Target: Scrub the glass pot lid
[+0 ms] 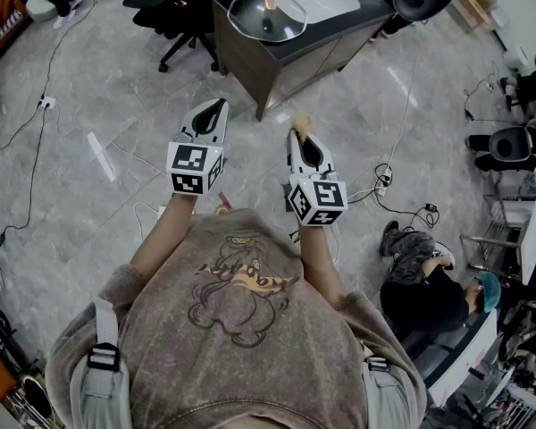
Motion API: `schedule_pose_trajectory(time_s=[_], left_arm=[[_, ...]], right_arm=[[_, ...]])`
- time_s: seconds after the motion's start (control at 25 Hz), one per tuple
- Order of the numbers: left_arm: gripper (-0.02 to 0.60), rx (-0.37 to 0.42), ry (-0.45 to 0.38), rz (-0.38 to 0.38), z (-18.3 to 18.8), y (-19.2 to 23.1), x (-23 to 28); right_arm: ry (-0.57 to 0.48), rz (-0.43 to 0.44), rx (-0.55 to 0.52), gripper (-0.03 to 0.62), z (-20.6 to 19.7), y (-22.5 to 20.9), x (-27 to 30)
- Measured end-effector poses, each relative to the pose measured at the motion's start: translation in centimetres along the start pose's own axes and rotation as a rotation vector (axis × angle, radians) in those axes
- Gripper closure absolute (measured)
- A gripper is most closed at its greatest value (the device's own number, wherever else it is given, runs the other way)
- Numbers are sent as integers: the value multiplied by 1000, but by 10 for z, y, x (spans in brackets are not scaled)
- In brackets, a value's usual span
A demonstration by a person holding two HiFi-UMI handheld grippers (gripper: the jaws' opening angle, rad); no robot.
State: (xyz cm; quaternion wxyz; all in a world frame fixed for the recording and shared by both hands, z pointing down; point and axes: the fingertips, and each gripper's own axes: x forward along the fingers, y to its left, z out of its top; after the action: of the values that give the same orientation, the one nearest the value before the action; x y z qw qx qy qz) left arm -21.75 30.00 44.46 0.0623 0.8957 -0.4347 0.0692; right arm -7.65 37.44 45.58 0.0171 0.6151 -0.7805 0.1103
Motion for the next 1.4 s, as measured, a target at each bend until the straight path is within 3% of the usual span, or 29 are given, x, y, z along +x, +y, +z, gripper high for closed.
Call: schedule_pose_trajectory(time_s=[0.44, 0.76, 1.4], left_arm=[[565, -1, 22, -39, -8, 17, 11], [565, 1, 52, -75, -18, 28, 21], [565, -19, 36, -85, -4, 55, 115]], right_arm=[[12, -2, 8, 554, -8, 8, 16], [26, -58, 17, 554, -15, 6, 20], [20, -51, -3, 554, 5, -49, 109]])
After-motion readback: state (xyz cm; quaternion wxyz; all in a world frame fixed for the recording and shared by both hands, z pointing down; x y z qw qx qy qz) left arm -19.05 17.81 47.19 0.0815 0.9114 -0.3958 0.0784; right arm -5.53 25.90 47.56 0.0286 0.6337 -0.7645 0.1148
